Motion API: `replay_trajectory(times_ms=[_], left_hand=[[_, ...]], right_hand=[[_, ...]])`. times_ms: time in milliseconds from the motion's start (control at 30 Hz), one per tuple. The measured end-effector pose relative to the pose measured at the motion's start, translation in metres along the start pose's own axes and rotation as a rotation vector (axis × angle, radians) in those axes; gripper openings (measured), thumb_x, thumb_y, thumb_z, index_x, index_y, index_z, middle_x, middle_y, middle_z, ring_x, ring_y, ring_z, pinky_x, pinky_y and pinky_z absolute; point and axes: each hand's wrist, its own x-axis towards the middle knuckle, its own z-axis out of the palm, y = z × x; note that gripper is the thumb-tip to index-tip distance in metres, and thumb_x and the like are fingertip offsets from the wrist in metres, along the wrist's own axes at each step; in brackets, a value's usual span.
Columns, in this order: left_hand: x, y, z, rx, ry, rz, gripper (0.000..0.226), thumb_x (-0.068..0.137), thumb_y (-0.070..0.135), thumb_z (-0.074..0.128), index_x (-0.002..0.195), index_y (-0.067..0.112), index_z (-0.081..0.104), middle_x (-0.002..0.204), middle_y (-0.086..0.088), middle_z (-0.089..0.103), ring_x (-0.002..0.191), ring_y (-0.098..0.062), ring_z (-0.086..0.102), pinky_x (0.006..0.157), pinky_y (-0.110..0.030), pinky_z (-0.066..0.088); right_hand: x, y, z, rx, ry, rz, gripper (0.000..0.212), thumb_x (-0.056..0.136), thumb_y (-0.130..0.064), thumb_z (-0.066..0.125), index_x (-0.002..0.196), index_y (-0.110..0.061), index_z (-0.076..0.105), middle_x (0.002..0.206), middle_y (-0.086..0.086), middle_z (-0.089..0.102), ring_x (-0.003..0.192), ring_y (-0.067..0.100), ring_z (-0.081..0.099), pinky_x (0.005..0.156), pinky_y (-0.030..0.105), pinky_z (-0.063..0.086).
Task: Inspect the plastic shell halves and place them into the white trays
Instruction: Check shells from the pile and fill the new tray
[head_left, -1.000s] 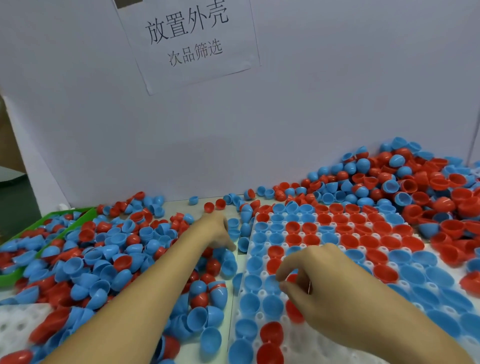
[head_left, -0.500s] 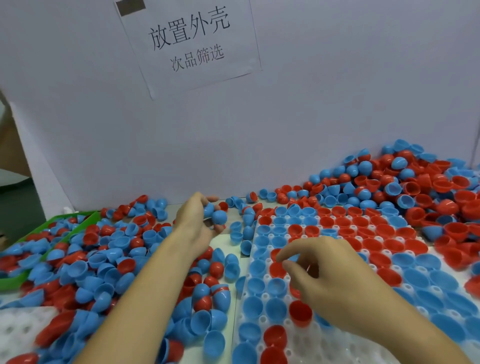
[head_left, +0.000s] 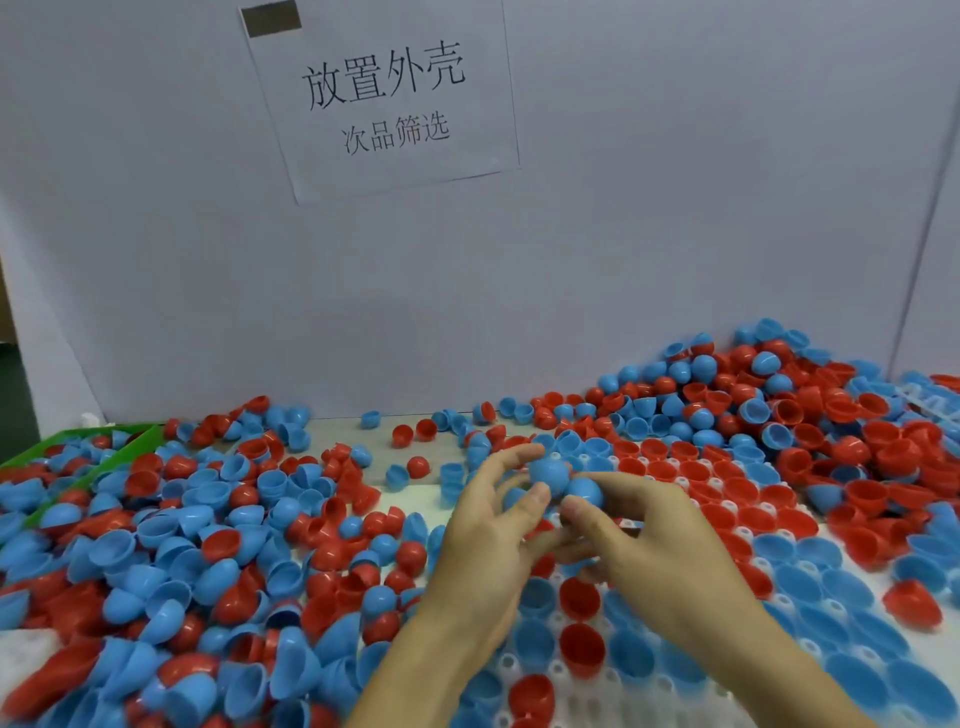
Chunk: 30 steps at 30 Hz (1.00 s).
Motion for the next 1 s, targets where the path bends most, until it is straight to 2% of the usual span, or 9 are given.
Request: replay_trajectory(times_ms=[167,267,333,533,600,667,800,867,1000], left_hand=[[0.002,0.014,-0.013,0.510,0.174,0.100,0.012,0.103,0.024,0.054,0.101,0.025,0.066,0.084,0.007,0.065,0.057,-0.007,0.061,0.057,-0.023,0.053],[-0.007,0.035,-0.032,0.838,0.025,-0.113,0.010,0.101,0.031,0.052,0.099,0.039,0.059,0.058,0.014,0.058,0.049,-0.001,0.050,0.051,-0.015,0.046],[-0.013,0.046,-0.051,0.931,-0.012,-0.215,0.016,0.100,0.027,0.051,0.105,0.043,0.053,0.068,0.013,0.065,0.052,0.004,0.057,0.053,-0.013,0.048],[0.015,0.108,-0.137,0.281,0.790,0.164,0.049,0.100,0.044,0.056,0.116,-0.002,0.053,0.102,-0.011,0.068,0.082,-0.016,0.068,0.077,-0.028,0.056],[0.020,0.110,-0.133,0.286,0.743,0.115,0.058,0.093,0.055,0.059,0.101,-0.001,0.054,0.092,-0.014,0.059,0.088,-0.020,0.064,0.093,-0.030,0.052],[0.023,0.089,-0.116,0.513,0.592,0.001,0.061,0.093,0.052,0.063,0.126,0.001,0.055,0.111,-0.015,0.065,0.103,-0.021,0.067,0.100,-0.035,0.051],[0.009,0.051,-0.056,0.680,0.073,-0.003,0.017,0.099,0.047,0.056,0.113,0.039,0.061,0.119,0.009,0.068,0.092,-0.006,0.072,0.079,-0.029,0.062],[0.003,0.040,-0.034,0.664,-0.118,-0.051,0.025,0.097,0.056,0.056,0.110,0.037,0.065,0.110,0.011,0.071,0.090,-0.009,0.074,0.071,-0.026,0.061],[0.002,0.018,-0.020,0.609,-0.041,0.027,0.024,0.093,0.034,0.071,0.116,0.026,0.070,0.102,0.007,0.075,0.090,-0.006,0.074,0.083,-0.032,0.062]], right_hand=[[0.002,0.002,-0.008,0.031,0.139,0.028,0.005,0.093,-0.027,0.065,0.092,-0.028,0.070,0.078,-0.013,0.073,0.067,0.007,0.073,0.055,0.019,0.057],[0.004,0.004,-0.013,-0.020,0.114,0.046,0.003,0.089,-0.036,0.066,0.091,-0.034,0.067,0.077,-0.019,0.073,0.066,0.003,0.071,0.052,0.019,0.056],[0.004,0.001,-0.013,-0.039,0.085,0.048,0.013,0.081,-0.046,0.064,0.090,-0.036,0.066,0.076,-0.021,0.073,0.065,0.001,0.071,0.055,0.022,0.056],[0.001,-0.007,-0.003,-0.068,0.036,0.045,0.029,0.070,-0.052,0.063,0.093,-0.035,0.066,0.077,-0.018,0.074,0.066,0.004,0.072,0.065,0.032,0.056],[0.001,-0.007,-0.002,-0.038,0.025,0.063,0.020,0.078,-0.040,0.067,0.095,-0.029,0.068,0.076,-0.015,0.075,0.064,0.007,0.072,0.063,0.031,0.055],[0.002,-0.007,-0.002,-0.027,0.008,0.085,0.016,0.080,-0.033,0.070,0.095,-0.026,0.068,0.076,-0.012,0.076,0.064,0.009,0.073,0.061,0.029,0.053],[0.003,-0.005,-0.002,-0.059,-0.062,0.127,0.018,0.080,-0.026,0.076,0.097,-0.023,0.070,0.079,-0.010,0.077,0.069,0.007,0.074,0.068,0.028,0.055],[0.003,-0.005,-0.001,-0.075,-0.076,0.142,0.021,0.078,-0.020,0.080,0.096,-0.019,0.069,0.082,-0.009,0.077,0.072,0.007,0.074,0.071,0.028,0.056],[0.003,-0.003,0.000,-0.221,-0.006,0.067,0.017,0.075,-0.025,0.082,0.087,-0.027,0.070,0.085,-0.012,0.074,0.079,0.003,0.069,0.068,0.020,0.054]])
